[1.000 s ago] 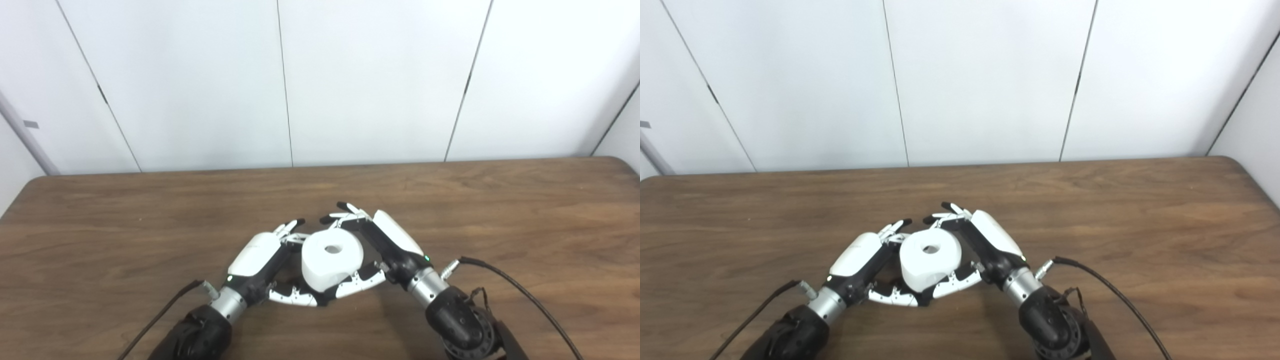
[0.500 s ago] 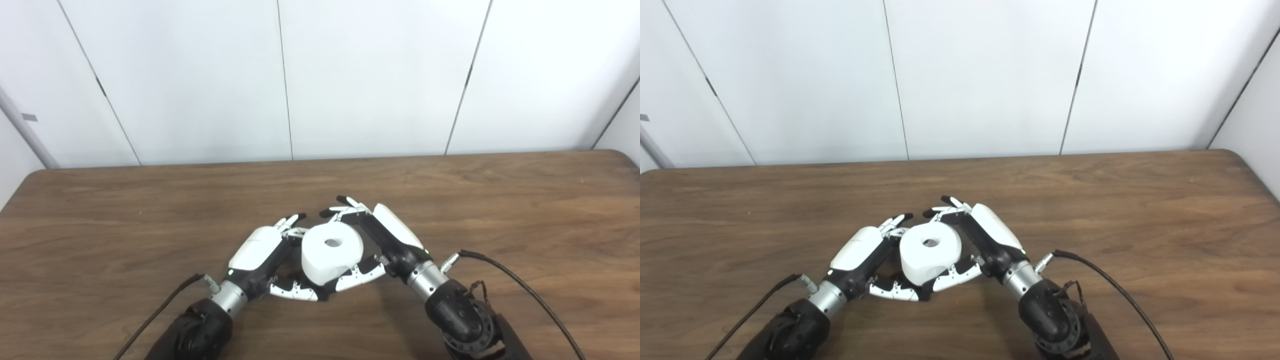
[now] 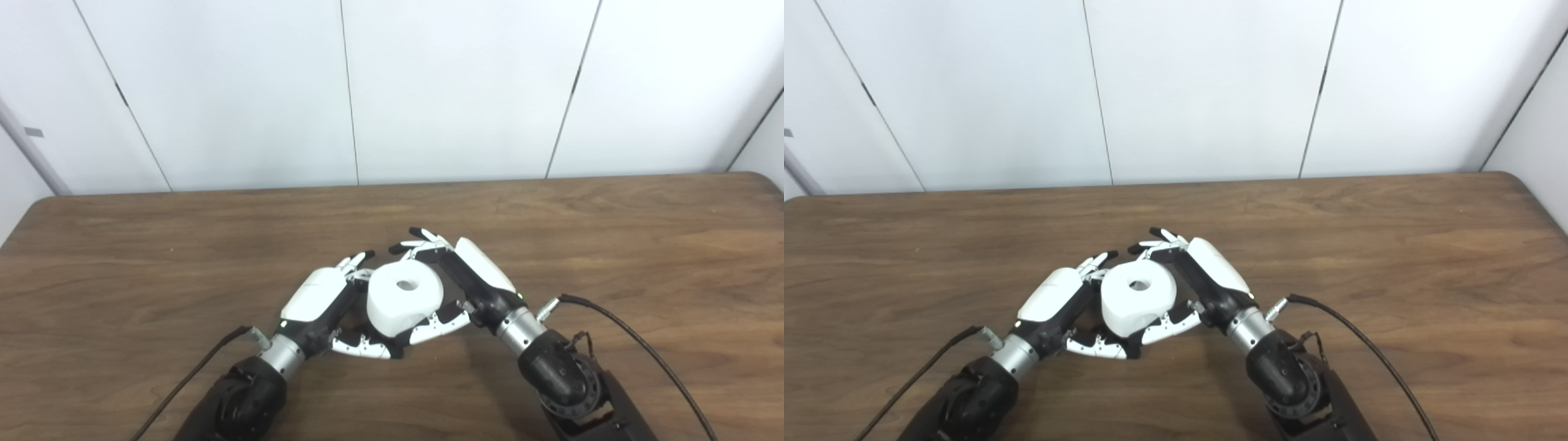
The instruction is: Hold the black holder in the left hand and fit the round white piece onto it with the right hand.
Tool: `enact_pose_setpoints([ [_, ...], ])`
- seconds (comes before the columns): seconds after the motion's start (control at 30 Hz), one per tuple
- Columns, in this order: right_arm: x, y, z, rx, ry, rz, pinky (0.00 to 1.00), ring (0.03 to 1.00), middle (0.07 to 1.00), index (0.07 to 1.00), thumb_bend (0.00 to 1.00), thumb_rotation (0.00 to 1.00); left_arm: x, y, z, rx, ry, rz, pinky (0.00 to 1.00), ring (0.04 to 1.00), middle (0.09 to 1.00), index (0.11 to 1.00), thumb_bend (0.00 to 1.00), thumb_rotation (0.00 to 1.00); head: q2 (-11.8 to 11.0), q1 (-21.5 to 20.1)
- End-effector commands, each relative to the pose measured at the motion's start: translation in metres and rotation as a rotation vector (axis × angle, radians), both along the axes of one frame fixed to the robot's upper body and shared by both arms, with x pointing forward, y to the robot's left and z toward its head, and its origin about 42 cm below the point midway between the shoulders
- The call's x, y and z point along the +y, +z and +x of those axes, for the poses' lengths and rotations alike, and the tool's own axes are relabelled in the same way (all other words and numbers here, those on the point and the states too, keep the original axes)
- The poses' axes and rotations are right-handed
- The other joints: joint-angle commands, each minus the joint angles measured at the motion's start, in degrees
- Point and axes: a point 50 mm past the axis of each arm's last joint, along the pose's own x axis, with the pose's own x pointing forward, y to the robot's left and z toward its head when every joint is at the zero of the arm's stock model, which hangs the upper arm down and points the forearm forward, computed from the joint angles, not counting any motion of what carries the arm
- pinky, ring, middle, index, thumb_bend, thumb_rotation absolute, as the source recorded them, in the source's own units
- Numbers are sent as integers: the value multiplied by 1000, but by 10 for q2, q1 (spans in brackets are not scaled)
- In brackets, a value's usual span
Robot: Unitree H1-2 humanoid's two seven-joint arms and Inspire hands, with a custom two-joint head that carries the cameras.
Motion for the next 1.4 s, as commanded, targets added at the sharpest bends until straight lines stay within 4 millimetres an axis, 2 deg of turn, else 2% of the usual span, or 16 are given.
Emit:
enact_pose_setpoints([
  [0.0,-1,5,6,-26,10,-28,1000,965,812,482,519,141,-11,15,1,-52,-33,-22,1000,992,804,479,525,55,2,2],
  [0.5,-7,6,8,-21,24,-131,1000,966,805,482,520,139,-12,18,1,-56,-32,-2,1000,991,806,480,525,55,8,6],
  [0.9,-12,6,1,10,23,-163,1000,966,805,482,520,139,-9,22,1,-52,-22,-22,1000,994,807,480,524,55,16,11],
  [1.13,-8,10,11,3,6,-165,1000,973,810,483,520,139,-12,23,0,-59,-29,-15,1000,994,804,480,525,56,18,13],
  [1.37,-4,14,18,-12,9,-239,1000,964,810,483,520,141,-14,24,-1,-57,-29,-11,1000,994,807,480,525,56,23,15],
])
